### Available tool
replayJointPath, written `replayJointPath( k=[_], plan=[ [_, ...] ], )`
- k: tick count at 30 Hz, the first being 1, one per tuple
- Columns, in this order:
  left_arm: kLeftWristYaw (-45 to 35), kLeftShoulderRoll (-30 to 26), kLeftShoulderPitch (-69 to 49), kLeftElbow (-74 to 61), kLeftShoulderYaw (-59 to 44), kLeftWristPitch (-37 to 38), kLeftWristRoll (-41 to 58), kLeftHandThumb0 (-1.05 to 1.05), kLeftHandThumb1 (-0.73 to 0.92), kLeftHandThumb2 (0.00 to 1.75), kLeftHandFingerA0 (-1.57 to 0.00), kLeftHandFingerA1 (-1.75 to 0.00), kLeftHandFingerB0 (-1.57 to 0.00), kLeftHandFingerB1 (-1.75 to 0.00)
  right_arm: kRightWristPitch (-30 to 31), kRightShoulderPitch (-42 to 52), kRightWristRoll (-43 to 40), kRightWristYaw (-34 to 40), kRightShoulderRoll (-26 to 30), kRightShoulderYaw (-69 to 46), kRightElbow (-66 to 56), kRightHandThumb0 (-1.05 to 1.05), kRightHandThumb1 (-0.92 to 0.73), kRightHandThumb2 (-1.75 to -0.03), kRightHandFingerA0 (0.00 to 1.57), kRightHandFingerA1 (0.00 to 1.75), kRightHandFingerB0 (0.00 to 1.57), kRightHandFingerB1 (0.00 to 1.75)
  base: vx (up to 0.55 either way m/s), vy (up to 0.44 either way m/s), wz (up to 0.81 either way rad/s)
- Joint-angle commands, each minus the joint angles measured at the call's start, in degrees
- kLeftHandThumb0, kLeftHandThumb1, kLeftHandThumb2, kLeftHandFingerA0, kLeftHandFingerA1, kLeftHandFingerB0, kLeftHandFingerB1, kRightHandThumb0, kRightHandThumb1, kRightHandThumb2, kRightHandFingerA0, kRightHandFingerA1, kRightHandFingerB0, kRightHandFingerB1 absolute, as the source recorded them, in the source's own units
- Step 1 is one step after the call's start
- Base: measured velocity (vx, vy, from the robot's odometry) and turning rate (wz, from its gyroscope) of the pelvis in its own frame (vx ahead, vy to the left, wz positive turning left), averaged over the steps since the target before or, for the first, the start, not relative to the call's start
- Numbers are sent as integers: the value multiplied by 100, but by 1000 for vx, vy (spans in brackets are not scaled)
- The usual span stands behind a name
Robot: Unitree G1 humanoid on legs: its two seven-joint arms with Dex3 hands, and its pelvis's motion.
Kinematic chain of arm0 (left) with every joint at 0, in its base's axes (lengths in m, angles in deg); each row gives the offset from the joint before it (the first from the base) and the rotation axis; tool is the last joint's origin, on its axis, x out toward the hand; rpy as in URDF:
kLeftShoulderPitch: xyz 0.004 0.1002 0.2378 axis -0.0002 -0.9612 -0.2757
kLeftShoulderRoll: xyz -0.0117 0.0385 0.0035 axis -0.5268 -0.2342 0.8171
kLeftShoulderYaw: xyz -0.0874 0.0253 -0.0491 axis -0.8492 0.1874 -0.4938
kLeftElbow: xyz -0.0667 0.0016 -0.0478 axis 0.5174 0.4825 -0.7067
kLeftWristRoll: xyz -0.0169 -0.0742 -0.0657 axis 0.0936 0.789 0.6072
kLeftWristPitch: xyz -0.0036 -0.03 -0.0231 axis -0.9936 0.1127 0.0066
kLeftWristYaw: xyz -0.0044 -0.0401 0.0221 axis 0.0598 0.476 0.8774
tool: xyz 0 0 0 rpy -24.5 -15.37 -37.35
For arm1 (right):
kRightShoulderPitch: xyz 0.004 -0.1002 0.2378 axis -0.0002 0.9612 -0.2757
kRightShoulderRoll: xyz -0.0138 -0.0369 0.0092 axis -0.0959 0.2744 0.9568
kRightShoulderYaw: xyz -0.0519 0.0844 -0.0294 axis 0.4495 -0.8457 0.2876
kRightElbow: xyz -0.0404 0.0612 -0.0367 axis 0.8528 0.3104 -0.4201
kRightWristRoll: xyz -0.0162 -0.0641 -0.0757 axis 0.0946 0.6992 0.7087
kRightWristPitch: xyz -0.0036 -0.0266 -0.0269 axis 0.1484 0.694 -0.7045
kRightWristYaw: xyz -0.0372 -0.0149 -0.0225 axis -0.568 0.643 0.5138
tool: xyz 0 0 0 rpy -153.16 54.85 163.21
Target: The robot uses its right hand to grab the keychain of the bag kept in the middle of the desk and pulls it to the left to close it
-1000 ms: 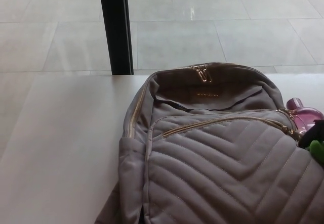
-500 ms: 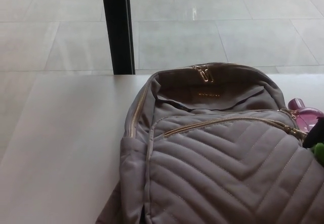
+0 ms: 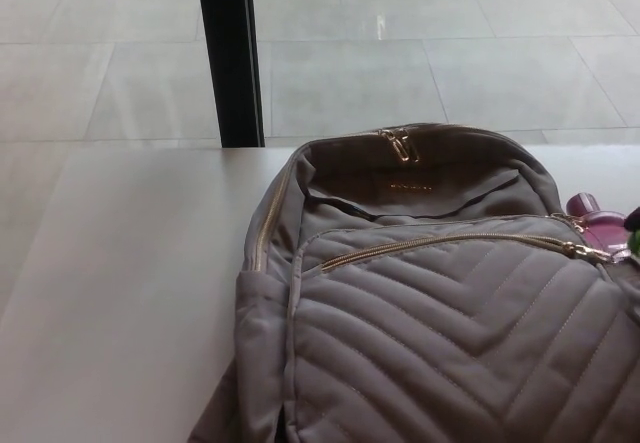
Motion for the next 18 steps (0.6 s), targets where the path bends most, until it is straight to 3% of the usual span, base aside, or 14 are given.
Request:
replayJointPath(
  k=[1,6,8,9,11,13,14,15,18],
  plan=[
    [62,-30,-21,33,-34,48,108,-104,79,138,-73,-105,-62,-93,-214,-208,-512,296,-148,-332,223,-27,-56,-105,97,170,81,134,0,0,0],
    [56,-25,-1,0,-65,7,136,-105,82,139,-70,-105,-62,-94,-199,-200,-617,112,-39,-389,252,-28,-58,-99,103,166,85,131,0,0,0],
    [13,-40,17,29,-53,25,120,-105,80,141,-71,-105,-56,-90,-104,-127,-535,49,52,-331,173,-28,-56,-105,103,163,80,142,0,0,0],
    [19,-45,13,19,-25,37,93,-105,82,143,-70,-104,-60,-93,-162,-82,-479,31,106,-293,180,-26,-55,-107,103,162,80,143,0,0,0],
    [82,-52,3,3,11,50,52,-103,81,140,-71,-104,-60,-92,-294,7,-372,-81,264,-182,205,-23,-55,-115,93,173,76,144,0,0,0],
    [84,-61,-8,-17,26,73,49,-103,81,140,-71,-104,-60,-92,-388,59,-324,-144,399,-84,235,-23,-55,-115,93,173,76,144,0,0,0],
    [50,-75,-2,-25,14,53,73,-105,92,102,-69,-111,-57,-96,-396,73,-286,-131,439,-30,220,-22,-49,-121,92,173,77,145,0,0,0],
    [64,-68,-3,-28,-15,52,104,-101,82,141,-73,-105,-57,-90,-500,90,-163,-191,589,87,209,-24,-47,-123,90,175,76,150,0,0,0],
    [58,-92,12,-31,-25,22,112,-105,84,142,-71,-104,-59,-92,-542,71,-33,-188,783,269,190,-22,-44,-125,90,175,76,152,0,0,0]
  ],
)
